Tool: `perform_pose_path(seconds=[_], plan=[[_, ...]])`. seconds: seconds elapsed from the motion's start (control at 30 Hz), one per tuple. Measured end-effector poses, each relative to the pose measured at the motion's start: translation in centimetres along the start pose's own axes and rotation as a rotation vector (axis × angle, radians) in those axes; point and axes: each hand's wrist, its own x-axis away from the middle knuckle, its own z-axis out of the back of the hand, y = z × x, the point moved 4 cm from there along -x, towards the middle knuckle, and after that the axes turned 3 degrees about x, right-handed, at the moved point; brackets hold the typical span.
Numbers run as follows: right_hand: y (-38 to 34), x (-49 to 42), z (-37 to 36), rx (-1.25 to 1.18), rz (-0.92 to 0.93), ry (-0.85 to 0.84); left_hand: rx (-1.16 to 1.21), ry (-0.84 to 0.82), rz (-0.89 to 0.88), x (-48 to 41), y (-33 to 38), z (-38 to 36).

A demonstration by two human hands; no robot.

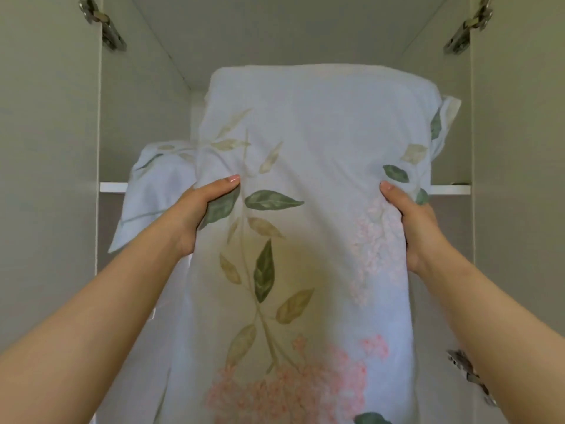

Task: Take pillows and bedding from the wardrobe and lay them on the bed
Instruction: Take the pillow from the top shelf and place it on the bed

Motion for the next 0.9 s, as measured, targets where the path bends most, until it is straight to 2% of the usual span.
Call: perform_pose_path(seconds=[0.27, 0.43, 0.63, 0.9], plan=[[2.4, 7.0, 5.6, 0.039, -0.099, 0.117, 0.070, 0.002, 0.058, 5.2, -6.4, -3.1], [4.7, 10.8, 10.1, 0.066, -0.138, 0.173, 0.035, 0.027, 0.071, 7.4, -11.9, -3.8], [8.3, 14.4, 15.7, 0.105, -0.233, 0.292, 0.015, 0.053, 0.193, 9.2, -19.3, -5.5], [15.2, 20.8, 22.5, 0.204, -0.397, 0.601, 0.069, 0.001, 0.456, 11.1, -32.5, -6.6]])
